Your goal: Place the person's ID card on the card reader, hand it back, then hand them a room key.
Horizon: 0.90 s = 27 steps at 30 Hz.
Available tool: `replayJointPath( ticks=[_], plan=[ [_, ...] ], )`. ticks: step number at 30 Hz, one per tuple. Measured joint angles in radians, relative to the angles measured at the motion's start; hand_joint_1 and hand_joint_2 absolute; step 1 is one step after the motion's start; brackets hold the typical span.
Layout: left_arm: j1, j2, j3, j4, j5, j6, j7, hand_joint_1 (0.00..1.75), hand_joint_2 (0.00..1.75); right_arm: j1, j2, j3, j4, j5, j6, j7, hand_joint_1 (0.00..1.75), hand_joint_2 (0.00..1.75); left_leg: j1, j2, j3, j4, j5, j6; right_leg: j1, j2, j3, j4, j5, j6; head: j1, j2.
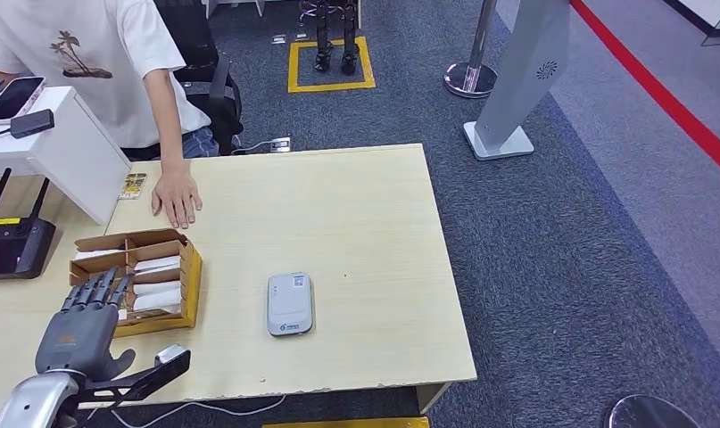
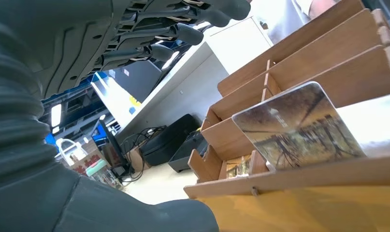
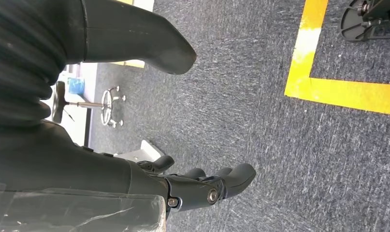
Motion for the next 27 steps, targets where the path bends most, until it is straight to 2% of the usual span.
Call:
replayJointPath(
  ticks=[7,18,27],
  plan=[
    [-0.053,-0.020,0.028,0.047,-0.015,0.000,-0.031,0.00,1.75,-0.001,-0.005,0.010,0.000,0.011,0.005,0.002,0.00,1.75,0.000,0.000,0.000,0.000,0.000,0.000,0.000,0.000,0.000,0.000,0.000,0.000,0.000,0.000],
    [-0.157,-0.046,0.028,0.151,-0.008,-0.006,-0.056,0.00,1.75,-0.004,-0.007,0.024,0.000,0.016,0.007,-0.006,0.00,1.75,0.000,0.000,0.000,0.000,0.000,0.000,0.000,0.000,0.000,0.000,0.000,0.000,0.000,0.000],
    [-0.182,-0.054,-0.002,0.202,0.040,-0.007,-0.066,0.00,1.75,-0.004,-0.007,0.026,0.000,0.025,0.009,-0.011,0.00,1.75,0.000,0.001,0.000,0.000,0.000,0.000,0.000,0.001,0.000,0.000,0.000,0.000,0.000,0.000]
  ],
)
